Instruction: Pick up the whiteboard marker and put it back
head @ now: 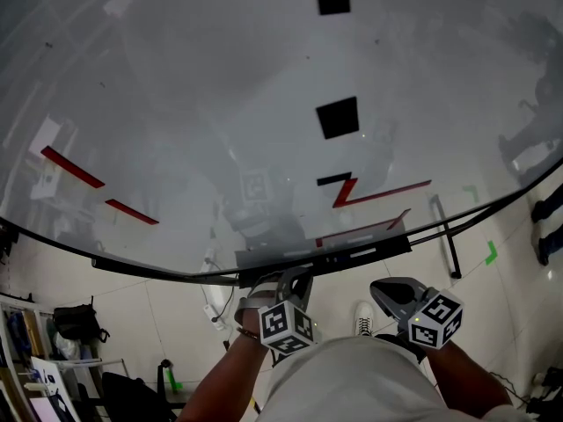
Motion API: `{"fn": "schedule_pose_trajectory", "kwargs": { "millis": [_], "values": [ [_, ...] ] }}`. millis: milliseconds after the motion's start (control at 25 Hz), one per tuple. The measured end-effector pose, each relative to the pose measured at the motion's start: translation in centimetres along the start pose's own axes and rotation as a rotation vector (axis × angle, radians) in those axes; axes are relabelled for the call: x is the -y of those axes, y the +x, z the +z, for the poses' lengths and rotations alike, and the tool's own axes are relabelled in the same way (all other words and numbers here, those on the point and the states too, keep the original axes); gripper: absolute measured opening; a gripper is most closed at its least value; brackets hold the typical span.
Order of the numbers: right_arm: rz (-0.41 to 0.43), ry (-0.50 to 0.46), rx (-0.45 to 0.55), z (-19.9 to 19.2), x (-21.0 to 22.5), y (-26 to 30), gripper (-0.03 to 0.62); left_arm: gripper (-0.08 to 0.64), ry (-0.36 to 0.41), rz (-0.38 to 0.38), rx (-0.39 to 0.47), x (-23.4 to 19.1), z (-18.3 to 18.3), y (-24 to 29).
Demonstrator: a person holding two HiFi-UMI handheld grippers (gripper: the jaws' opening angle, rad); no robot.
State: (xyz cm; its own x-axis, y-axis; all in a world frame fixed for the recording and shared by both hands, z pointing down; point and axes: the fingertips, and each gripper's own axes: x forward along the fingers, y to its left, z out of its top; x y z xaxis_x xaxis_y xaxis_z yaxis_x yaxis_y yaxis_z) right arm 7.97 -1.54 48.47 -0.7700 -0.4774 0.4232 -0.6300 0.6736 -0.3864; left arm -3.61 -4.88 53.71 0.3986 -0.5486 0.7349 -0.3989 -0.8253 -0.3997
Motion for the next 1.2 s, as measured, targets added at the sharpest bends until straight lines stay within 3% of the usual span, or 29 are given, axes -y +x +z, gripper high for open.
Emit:
{"fn": "schedule_pose_trajectory", "kwargs": {
  "millis": [160, 400, 880, 1200],
  "values": [
    [0.000, 0.002, 0.001, 0.0, 0.2, 0.0, 0.002, 0.015, -0.013, -0.001, 0.016, 0.0, 0.3, -0.4],
    [0.005, -0.003, 0.000, 0.2, 0.1, 0.1, 0.002, 0.015, -0.232, -0.068, 0.177, 0.1, 2.2, -1.6],
    [0.021, -0.008, -0.012, 0.4, -0.3, 0.4, 0.002, 0.015, -0.548, -0.206, 0.383, 1.3, 4.3, -3.9],
    [0.035, 0.050, 0.020, 1.1, -0.2, 0.4, 0.002, 0.015, -0.666, -0.254, 0.454, 0.1, 5.1, -5.2]
  ]
}}
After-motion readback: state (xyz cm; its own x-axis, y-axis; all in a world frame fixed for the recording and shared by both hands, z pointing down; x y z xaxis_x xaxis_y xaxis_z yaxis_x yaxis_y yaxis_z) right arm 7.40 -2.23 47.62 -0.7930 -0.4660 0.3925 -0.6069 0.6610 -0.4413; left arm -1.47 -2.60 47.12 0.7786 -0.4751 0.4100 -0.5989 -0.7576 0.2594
